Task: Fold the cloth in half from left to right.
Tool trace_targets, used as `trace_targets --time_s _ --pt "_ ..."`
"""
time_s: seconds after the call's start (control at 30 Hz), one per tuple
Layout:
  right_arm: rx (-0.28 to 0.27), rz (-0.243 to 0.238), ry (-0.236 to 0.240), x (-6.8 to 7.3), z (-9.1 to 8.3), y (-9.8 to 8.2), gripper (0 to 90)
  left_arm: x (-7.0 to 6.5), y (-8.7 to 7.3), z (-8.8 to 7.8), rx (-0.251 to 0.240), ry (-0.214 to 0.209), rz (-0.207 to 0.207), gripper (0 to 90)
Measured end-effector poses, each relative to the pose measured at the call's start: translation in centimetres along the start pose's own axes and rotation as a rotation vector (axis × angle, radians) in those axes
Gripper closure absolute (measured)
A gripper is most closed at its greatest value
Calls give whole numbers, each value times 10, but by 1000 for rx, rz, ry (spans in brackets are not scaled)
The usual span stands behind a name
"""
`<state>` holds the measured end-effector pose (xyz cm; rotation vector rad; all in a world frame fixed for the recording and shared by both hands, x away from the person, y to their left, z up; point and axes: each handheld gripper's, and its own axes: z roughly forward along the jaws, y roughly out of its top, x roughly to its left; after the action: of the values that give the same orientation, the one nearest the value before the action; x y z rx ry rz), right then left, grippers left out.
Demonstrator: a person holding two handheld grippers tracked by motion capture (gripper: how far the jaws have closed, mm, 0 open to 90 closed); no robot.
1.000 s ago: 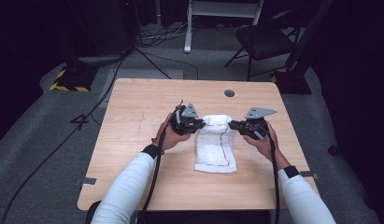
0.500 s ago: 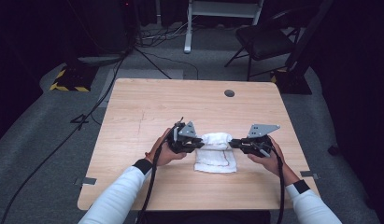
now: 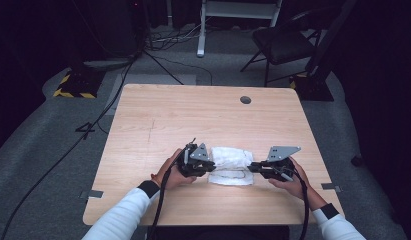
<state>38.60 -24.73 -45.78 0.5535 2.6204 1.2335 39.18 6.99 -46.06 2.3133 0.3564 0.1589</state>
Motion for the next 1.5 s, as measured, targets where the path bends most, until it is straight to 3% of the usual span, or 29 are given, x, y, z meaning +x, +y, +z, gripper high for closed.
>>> trace_targets --time_s 0.1,0.17,0.23,0.37,0.5,0.57,0.6,0.63,0.7,0.8,1.03,1.13,1.27,1.5 --pt "17 -10 4 3 2 -3 825 -2 -3 4 20 -11 5 841" --pt "36 -23 -1 6 3 -5 821 -2 -3 5 18 1 -9 732" --pt "41 -28 3 7 4 -7 825 -1 -4 6 9 8 -24 717" --pt "50 -30 6 7 5 -9 829 0 -4 8 15 40 -51 606" --pt "75 -43 17 9 7 -12 829 1 -5 15 54 20 -68 477" --pt "78 -48 20 10 7 -13 828 0 -5 17 60 24 -59 479" --pt "84 -51 22 10 8 -14 828 -1 -4 18 65 32 -46 538" --pt "90 -53 23 10 8 -15 827 -2 -4 18 57 34 -39 538" --pt "94 -58 26 11 8 -15 816 -4 -4 16 39 20 -11 705" --pt "103 -65 31 12 9 -16 799 -5 -5 14 40 17 13 828" --pt "118 -66 17 15 7 -22 816 -8 -7 7 42 49 35 822" --pt "123 -70 18 16 8 -23 819 -14 -9 5 53 68 64 820" --pt "121 -74 10 17 9 -24 829 -21 -12 4 64 66 89 815" --pt "139 -74 9 17 11 -28 844 -23 -24 1 86 33 69 821"
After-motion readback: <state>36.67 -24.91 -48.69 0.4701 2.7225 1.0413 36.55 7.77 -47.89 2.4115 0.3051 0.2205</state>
